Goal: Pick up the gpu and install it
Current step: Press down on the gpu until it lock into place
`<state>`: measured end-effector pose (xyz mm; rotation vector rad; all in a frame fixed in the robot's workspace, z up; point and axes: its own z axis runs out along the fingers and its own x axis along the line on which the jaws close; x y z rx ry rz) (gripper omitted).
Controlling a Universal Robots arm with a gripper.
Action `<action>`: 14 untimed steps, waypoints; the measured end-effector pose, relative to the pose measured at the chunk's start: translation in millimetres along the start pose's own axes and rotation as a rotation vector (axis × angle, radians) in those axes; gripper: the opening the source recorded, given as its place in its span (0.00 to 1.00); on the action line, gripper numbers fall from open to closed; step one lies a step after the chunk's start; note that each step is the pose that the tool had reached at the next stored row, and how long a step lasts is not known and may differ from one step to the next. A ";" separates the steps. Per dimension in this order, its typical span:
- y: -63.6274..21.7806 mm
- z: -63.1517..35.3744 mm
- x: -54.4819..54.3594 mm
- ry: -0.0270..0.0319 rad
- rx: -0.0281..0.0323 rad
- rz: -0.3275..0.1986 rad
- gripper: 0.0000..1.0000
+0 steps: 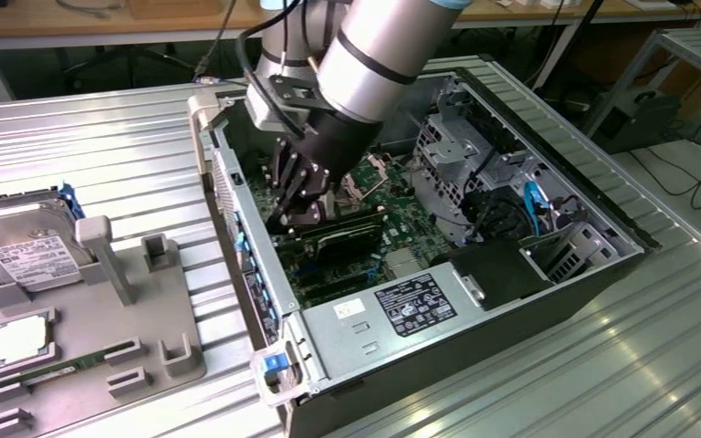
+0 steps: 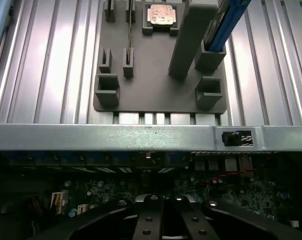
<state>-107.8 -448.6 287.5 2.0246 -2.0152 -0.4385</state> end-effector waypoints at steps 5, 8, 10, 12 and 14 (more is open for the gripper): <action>-1.6 -0.5 0.0 -0.0007 -0.0785 0.003 0.11; -2.0 -0.6 0.5 -0.0012 -0.1191 0.004 0.11; -2.1 -0.3 0.7 -0.0013 -0.1258 0.005 0.11; -2.7 -0.1 1.0 -0.0014 -0.1290 0.004 0.11; -5.4 0.8 1.1 -0.0015 -0.1294 0.005 0.11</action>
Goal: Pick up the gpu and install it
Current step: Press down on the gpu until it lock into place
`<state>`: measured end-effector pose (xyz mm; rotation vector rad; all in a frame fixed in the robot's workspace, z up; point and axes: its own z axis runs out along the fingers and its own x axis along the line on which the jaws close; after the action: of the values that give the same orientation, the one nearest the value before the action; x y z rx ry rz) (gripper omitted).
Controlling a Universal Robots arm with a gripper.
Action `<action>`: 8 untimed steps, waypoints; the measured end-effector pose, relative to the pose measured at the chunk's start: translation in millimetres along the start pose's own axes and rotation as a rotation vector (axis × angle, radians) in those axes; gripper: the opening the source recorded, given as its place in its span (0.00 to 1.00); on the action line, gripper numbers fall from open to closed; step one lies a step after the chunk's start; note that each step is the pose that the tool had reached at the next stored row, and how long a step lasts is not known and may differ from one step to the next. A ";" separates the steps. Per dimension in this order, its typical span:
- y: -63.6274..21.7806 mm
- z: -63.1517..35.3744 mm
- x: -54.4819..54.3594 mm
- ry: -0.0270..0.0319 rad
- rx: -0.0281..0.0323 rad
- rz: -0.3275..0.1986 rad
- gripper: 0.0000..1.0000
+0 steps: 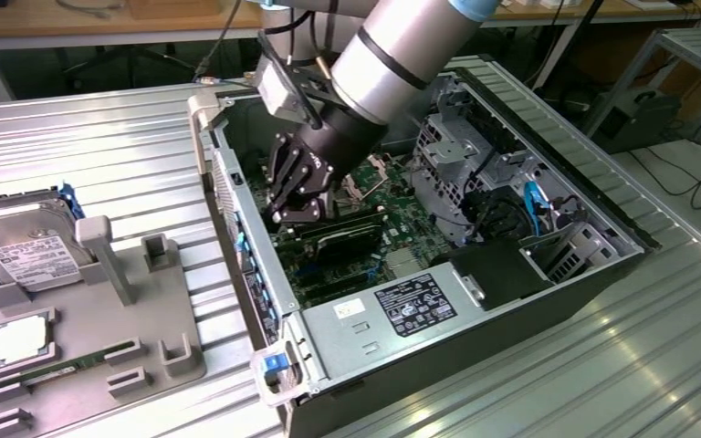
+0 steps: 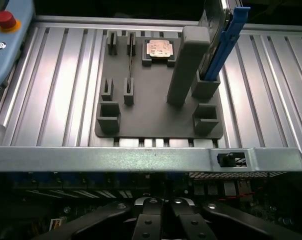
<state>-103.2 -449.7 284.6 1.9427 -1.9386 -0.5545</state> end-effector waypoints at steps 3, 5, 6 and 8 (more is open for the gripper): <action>-11.6 -3.2 0.0 -0.0003 -0.0002 0.000 0.11; -17.1 -5.6 0.0 0.0000 -0.0003 0.000 0.11; -19.4 -6.3 -1.3 0.0001 0.0182 -0.001 0.11; -19.0 -2.7 -12.3 0.0048 0.1456 -0.011 0.11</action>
<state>-85.3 -437.2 277.8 2.0411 -2.0170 -0.4217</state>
